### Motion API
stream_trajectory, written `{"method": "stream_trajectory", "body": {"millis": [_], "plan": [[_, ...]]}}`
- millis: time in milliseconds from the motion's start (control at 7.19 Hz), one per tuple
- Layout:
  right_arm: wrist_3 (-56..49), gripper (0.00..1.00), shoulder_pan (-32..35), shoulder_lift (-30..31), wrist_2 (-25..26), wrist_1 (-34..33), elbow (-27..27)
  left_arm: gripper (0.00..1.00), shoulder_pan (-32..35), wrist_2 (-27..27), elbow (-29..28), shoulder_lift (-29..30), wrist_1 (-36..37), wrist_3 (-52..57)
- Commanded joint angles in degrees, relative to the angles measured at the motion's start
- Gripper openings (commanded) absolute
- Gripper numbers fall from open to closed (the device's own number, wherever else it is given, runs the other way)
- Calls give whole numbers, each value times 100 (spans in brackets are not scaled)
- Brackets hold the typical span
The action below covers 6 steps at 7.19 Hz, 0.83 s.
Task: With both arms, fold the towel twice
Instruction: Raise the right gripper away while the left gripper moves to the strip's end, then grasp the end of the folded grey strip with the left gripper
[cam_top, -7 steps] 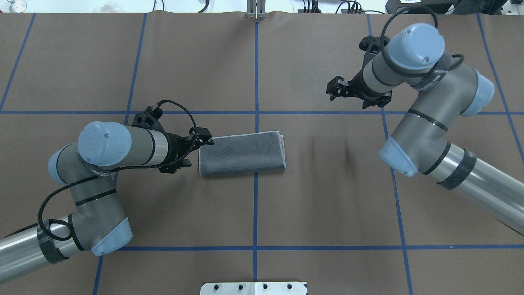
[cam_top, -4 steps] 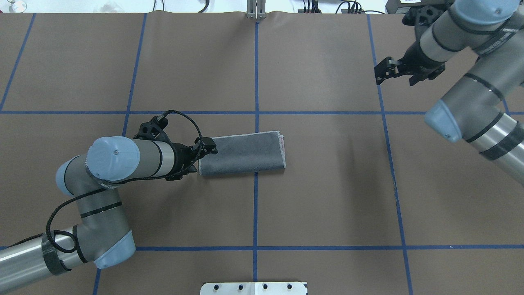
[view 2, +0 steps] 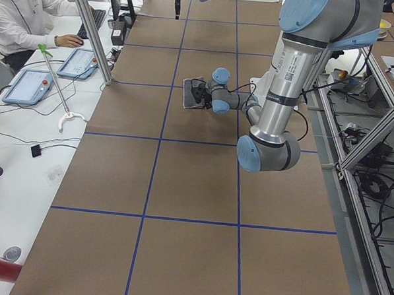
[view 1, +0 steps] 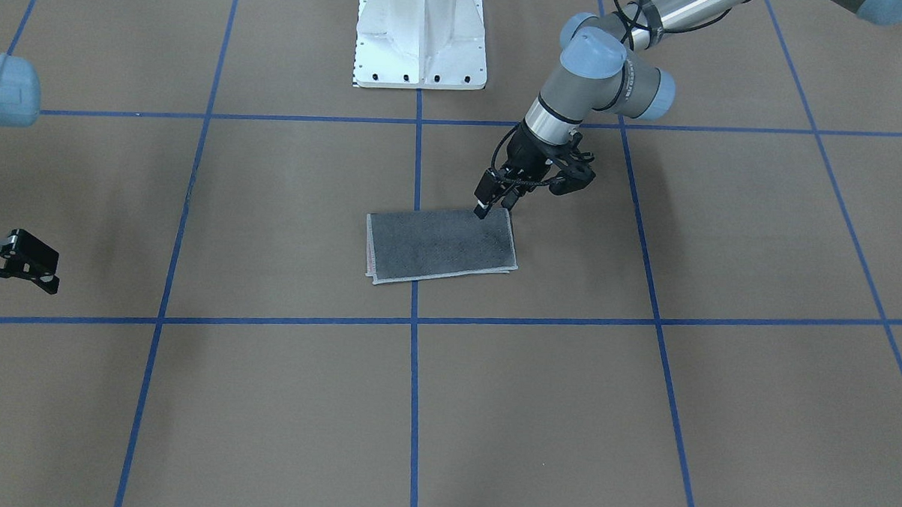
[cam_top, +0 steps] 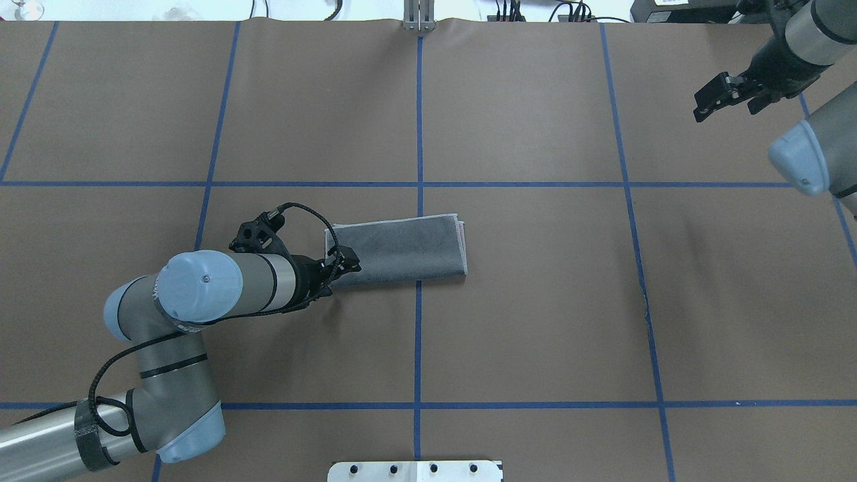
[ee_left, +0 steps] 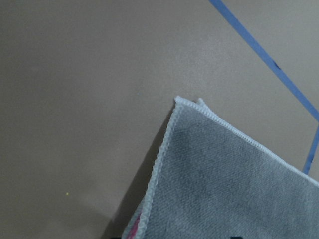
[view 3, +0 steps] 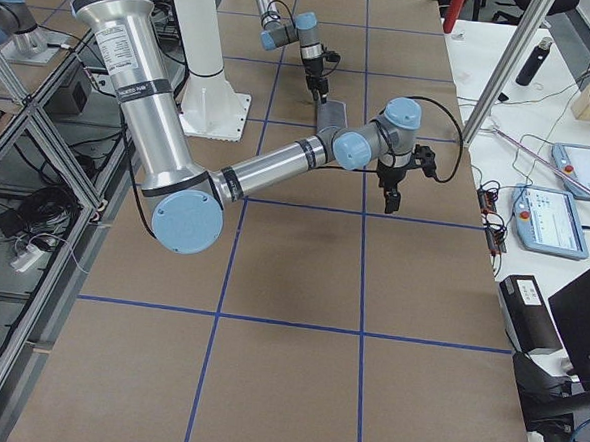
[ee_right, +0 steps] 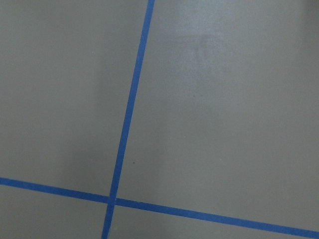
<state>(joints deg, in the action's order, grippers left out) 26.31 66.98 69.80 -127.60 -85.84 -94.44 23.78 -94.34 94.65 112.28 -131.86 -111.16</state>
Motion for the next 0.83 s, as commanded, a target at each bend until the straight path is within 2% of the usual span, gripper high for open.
{"method": "stream_trajectory", "body": {"millis": [0, 139, 695], "plan": [[-29, 100, 17, 24, -54, 5, -13, 62, 4, -5, 27, -4, -7, -55], [-29, 100, 25, 24, -54, 6, -13, 62, 4, -5, 27, -4, -7, -81], [-29, 100, 34, 42, -54, 6, -39, 62, 39, -5, 140, -188, -7, -1485]]}}
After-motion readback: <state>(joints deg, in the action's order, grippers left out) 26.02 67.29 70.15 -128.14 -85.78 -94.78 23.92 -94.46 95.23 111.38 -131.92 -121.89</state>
